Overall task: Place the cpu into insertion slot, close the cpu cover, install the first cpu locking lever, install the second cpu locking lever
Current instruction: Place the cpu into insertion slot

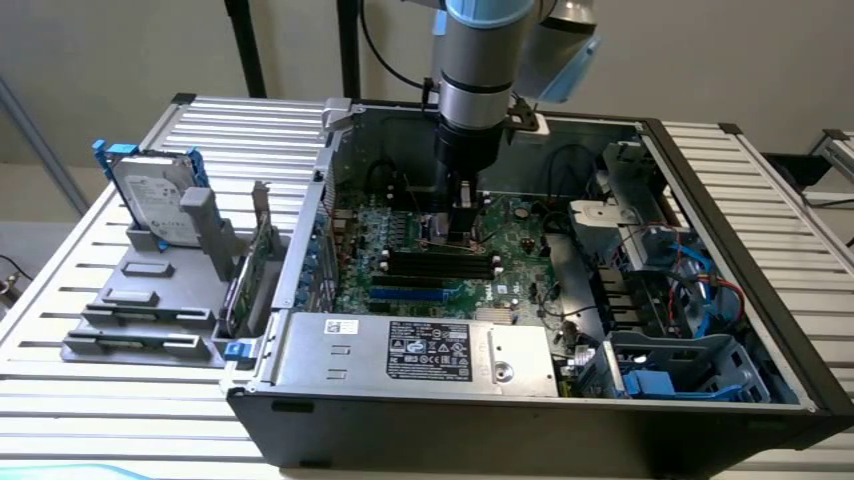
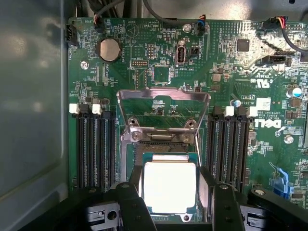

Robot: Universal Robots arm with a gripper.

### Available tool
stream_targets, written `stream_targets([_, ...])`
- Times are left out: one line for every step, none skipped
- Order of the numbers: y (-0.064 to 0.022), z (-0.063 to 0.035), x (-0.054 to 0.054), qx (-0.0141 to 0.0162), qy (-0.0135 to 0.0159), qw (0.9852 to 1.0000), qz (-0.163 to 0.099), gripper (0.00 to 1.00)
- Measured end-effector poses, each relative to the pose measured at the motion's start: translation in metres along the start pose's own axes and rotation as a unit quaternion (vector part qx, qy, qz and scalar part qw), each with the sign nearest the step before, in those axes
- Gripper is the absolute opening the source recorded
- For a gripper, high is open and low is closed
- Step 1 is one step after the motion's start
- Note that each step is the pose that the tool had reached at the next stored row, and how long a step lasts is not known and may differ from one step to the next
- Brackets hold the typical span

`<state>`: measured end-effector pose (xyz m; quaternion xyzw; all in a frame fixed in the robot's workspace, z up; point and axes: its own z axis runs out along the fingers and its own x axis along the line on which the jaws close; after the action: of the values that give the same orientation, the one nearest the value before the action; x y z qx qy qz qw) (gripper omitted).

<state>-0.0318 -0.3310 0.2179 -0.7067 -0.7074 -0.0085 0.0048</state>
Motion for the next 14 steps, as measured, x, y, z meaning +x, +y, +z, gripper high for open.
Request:
stream_targets([0.0, 0.0006, 0.0004, 0.0, -0.0001, 1.0, 0.0, 0.54])
stream_targets([0.0001, 0.0008, 0.0005, 0.0, -0.0006, 1.0, 0.0, 0.54])
stream_targets([0.0, 0.0008, 0.0004, 0.0, -0.0009, 1.0, 0.0, 0.54])
stream_targets([0.0, 0.0008, 0.0004, 0.0, -0.001, 1.0, 0.0, 0.54])
stream_targets([0.0, 0.0009, 0.0004, 0.0, -0.0011, 1.0, 0.0, 0.54])
stream_targets([0.0, 0.0013, 0.0005, -0.0001, -0.0009, 1.0, 0.0, 0.54])
stream_targets([0.0, 0.0018, 0.0006, -0.0002, -0.0008, 1.0, 0.0, 0.54])
stream_targets([0.0, 0.0024, 0.0007, -0.0001, -0.0009, 1.0, 0.0, 0.54])
stream_targets([-0.0001, 0.0035, 0.0009, -0.0001, -0.0011, 1.0, 0.0, 0.54])
stream_targets([-0.0001, 0.0046, 0.0011, -0.0001, -0.0012, 1.0, 0.0, 0.54])
stream_targets([0.0, 0.0057, 0.0014, -0.0001, -0.0012, 1.0, 0.0, 0.54])
stream_targets([-0.0001, 0.0068, 0.0017, -0.0001, -0.0012, 1.0, 0.0, 0.54])
stream_targets([-0.0001, 0.008, 0.0021, -0.0001, -0.0012, 1.0, 0.0, 0.54])
stream_targets([-0.0001, 0.009, 0.0025, -0.0001, -0.0012, 1.0, 0.0, 0.54])
